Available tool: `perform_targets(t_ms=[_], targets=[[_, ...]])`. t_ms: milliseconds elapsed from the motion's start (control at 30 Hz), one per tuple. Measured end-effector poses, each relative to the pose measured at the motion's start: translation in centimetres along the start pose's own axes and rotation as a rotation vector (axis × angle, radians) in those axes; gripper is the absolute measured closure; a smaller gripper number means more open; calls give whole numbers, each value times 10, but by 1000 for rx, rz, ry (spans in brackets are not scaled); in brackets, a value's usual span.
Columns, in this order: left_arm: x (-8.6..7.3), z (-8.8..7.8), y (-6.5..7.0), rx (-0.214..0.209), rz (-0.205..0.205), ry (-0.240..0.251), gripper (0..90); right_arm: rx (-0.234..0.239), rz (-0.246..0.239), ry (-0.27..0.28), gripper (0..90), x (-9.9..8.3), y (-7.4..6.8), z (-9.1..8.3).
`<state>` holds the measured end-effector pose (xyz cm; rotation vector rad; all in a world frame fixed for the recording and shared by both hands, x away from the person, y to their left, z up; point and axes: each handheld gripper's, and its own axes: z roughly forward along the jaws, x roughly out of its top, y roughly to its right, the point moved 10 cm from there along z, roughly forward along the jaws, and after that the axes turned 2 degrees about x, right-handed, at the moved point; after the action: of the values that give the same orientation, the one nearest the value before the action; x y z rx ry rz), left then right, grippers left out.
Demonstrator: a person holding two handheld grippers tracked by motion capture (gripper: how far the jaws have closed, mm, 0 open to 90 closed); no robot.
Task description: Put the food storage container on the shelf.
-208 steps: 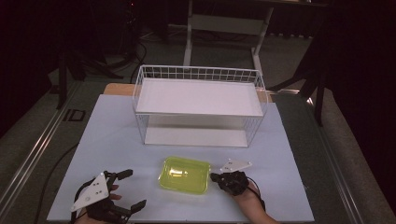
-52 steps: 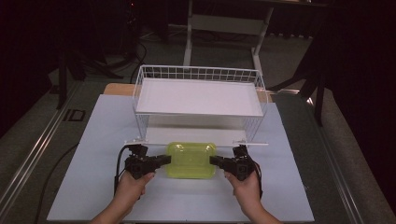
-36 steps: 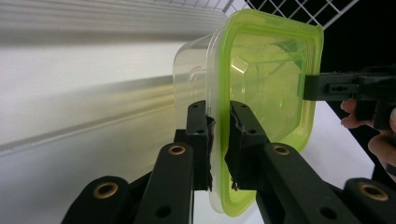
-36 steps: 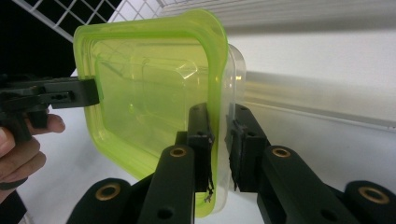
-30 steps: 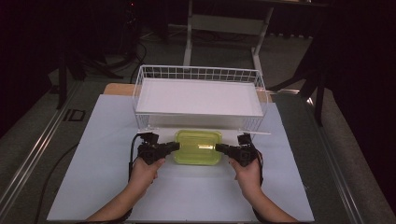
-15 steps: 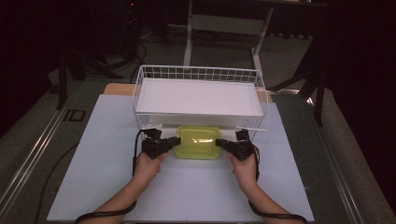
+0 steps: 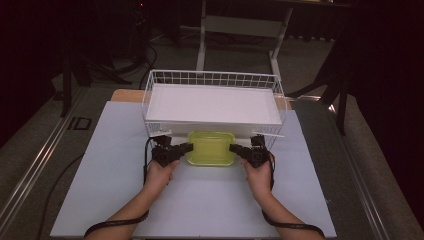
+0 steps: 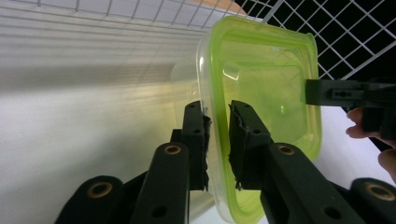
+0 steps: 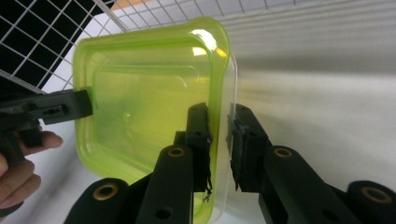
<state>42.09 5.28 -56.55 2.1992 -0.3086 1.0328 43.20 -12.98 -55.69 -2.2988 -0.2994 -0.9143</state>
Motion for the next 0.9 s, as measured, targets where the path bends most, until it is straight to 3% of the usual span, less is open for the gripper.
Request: perform_targets(t_ms=[67, 133, 400, 733, 800, 833, 867, 900], targets=[[0, 1, -1, -4, -3, 9, 769, 0, 0, 0, 785, 0, 0, 0], [1, 3, -4, 0, 23, 28, 745, -19, -26, 35, 773, 4, 2, 3], [5, 9, -9, 62, 116, 77, 649, -73, -24, 58, 744, 10, 7, 10], [10, 15, -15, 100, 103, 101, 569, -71, -10, 81, 676, 11, 9, 17], [11, 15, -16, 101, 105, 103, 568, -76, -11, 80, 670, 11, 9, 18], [11, 15, -16, 103, 104, 103, 543, -103, -25, 83, 649, 11, 10, 18], [12, 16, -14, 78, 80, 97, 543, -103, -29, 79, 631, 11, 9, 18], [13, 15, -13, 83, 88, 98, 540, -105, -23, 73, 616, 10, 7, 17]])
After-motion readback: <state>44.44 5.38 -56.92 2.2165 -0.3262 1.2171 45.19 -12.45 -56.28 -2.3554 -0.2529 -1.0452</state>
